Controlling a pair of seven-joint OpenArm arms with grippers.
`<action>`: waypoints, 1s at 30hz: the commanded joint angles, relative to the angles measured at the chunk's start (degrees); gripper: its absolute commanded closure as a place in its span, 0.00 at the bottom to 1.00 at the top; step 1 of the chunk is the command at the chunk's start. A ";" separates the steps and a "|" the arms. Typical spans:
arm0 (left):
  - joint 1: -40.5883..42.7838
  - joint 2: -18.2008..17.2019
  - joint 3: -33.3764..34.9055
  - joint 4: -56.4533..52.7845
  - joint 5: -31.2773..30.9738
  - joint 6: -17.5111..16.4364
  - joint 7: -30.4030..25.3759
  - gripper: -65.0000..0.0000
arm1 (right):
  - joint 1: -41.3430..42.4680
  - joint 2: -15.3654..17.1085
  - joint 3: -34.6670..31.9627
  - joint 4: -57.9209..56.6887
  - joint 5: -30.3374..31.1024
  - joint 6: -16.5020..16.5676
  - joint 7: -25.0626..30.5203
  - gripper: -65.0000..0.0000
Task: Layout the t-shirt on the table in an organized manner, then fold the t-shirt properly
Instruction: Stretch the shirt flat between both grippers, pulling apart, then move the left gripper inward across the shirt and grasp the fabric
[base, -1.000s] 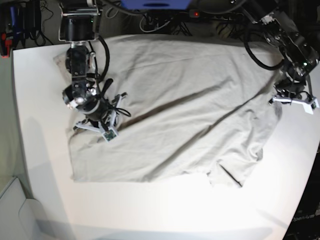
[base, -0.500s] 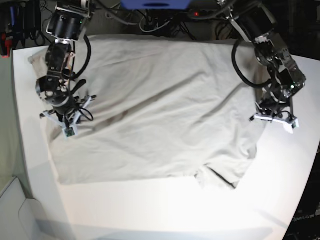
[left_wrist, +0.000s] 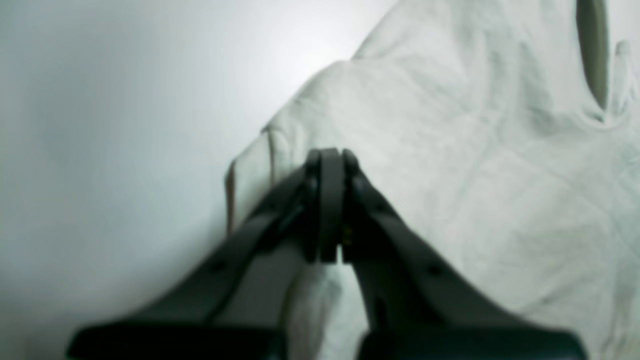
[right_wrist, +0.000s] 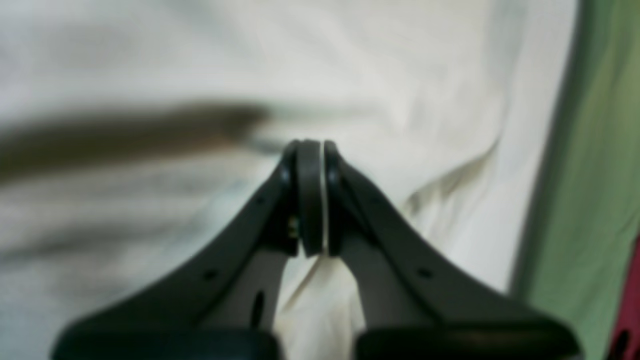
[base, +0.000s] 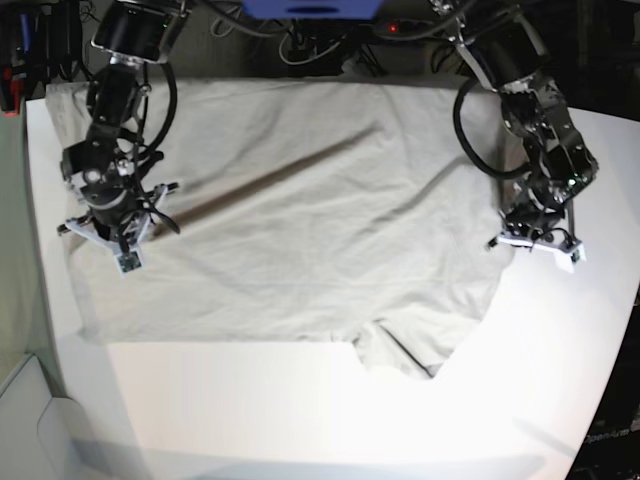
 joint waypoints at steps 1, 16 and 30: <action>-1.56 -0.34 0.18 -1.07 -0.38 0.17 -0.83 1.00 | 0.54 -0.24 -1.38 0.83 0.57 0.51 0.76 1.00; -7.10 -6.84 0.18 -20.50 -0.20 0.17 -10.41 1.00 | -1.04 -0.24 -5.68 0.57 0.49 0.51 0.76 1.00; -12.81 -12.65 -0.09 -18.48 -0.64 0.17 -9.80 1.00 | -0.60 -0.06 -5.77 -2.33 0.57 0.51 0.85 1.00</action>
